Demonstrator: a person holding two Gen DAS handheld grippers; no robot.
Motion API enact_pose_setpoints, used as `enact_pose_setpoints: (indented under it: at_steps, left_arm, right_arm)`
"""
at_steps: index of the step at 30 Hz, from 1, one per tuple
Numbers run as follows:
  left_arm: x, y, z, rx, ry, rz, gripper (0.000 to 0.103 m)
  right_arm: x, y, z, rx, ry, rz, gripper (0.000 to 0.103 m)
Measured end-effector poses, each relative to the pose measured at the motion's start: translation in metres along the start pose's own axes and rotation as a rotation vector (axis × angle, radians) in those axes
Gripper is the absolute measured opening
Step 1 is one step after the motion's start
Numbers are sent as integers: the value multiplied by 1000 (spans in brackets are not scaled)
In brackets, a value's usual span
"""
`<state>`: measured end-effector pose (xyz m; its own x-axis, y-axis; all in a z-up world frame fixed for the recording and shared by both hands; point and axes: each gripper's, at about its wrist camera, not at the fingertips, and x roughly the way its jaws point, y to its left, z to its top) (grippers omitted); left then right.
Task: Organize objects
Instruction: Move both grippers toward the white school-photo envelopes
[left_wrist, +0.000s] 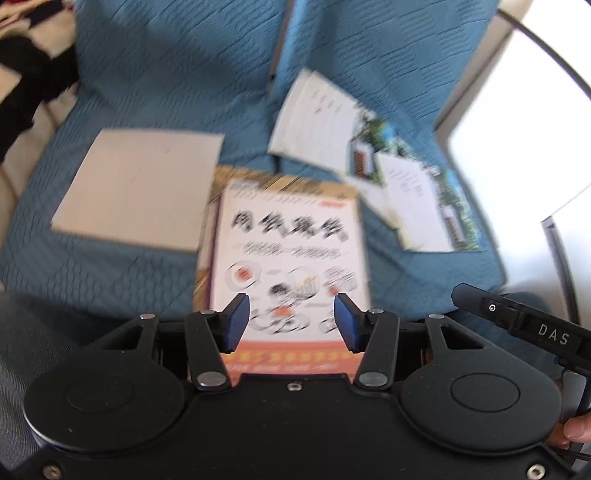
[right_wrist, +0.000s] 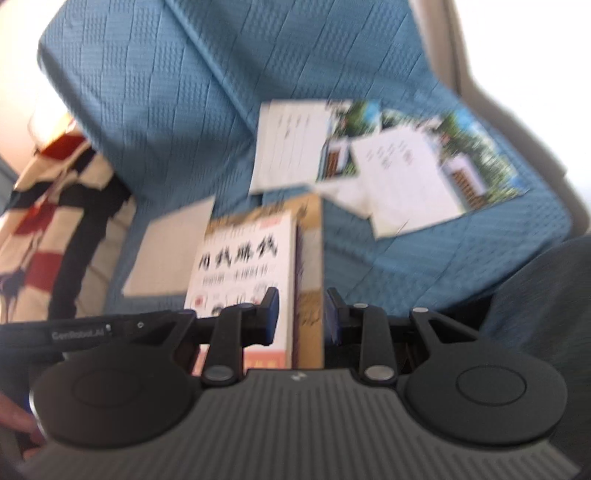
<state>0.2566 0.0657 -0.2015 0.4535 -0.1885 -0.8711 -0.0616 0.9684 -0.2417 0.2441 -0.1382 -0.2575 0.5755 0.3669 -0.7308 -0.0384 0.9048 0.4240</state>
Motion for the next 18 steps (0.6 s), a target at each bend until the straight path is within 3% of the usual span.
enact_pose_setpoints:
  at_steps: [8, 18]
  left_arm:
    - [-17, -45, 3, 80, -59, -45, 49]
    - [-20, -79, 12, 129, -102, -68, 49]
  right_arm:
    - [-45, -12, 8, 4, -127, -43, 31]
    - [-63, -27, 11, 18, -192, -71, 31]
